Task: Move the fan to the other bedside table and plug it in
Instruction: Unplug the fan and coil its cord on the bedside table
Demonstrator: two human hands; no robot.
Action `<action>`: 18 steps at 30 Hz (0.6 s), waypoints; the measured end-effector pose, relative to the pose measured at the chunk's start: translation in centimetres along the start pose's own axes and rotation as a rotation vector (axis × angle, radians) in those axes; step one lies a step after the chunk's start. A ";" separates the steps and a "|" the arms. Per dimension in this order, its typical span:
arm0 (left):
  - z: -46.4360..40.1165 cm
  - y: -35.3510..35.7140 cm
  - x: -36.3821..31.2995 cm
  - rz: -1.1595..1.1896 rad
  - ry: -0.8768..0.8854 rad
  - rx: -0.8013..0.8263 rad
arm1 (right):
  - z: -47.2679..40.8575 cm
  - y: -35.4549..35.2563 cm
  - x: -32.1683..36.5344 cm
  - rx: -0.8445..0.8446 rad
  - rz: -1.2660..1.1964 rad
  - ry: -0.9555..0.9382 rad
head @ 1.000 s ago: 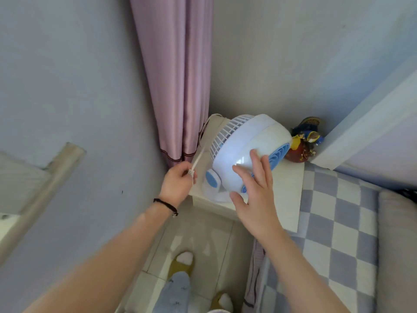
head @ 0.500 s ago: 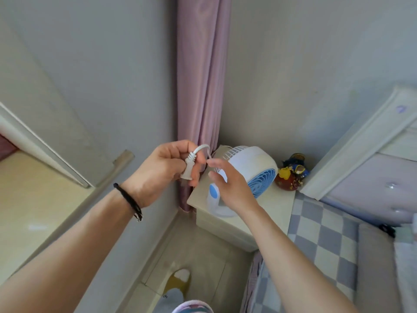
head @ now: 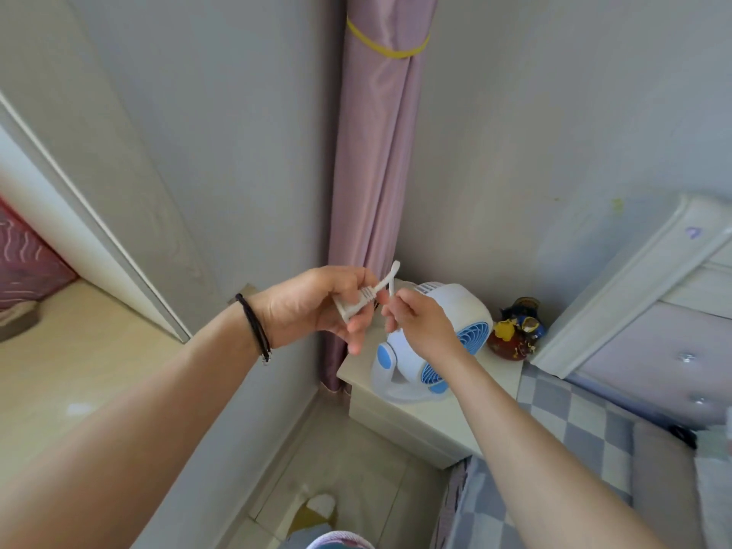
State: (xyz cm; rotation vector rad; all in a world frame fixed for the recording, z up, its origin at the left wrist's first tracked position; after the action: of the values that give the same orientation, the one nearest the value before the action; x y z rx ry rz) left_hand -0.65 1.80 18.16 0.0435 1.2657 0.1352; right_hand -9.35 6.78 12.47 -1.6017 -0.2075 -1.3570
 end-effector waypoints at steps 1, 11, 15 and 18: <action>-0.1 -0.2 -0.2 0.023 0.006 0.018 | -0.2 -0.4 0.1 -0.027 -0.027 0.005; -1.7 -7.6 -3.5 0.576 0.364 -0.319 | 4.2 0.4 -4.4 0.114 -0.216 0.198; -3.0 -7.4 -1.4 0.600 0.329 -0.344 | 5.8 -1.4 -6.5 0.003 -0.389 0.292; -4.2 -5.0 0.2 0.524 0.269 -0.298 | 5.6 -2.6 -4.1 -0.076 -0.693 0.323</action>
State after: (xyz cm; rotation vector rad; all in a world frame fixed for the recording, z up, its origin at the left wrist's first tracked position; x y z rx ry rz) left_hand -4.25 -3.36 16.20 0.1023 1.4671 0.8017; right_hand -8.91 14.02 11.13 -1.3928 -0.5530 -2.1507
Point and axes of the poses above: each hand's wrist, its own z-axis away from the middle knuckle, its own y-axis out of the palm, x = y × z, the point moved 10 cm from there along -z, towards the middle knuckle, and after that the axes turned 2 degrees about z, right-handed, at the moved point
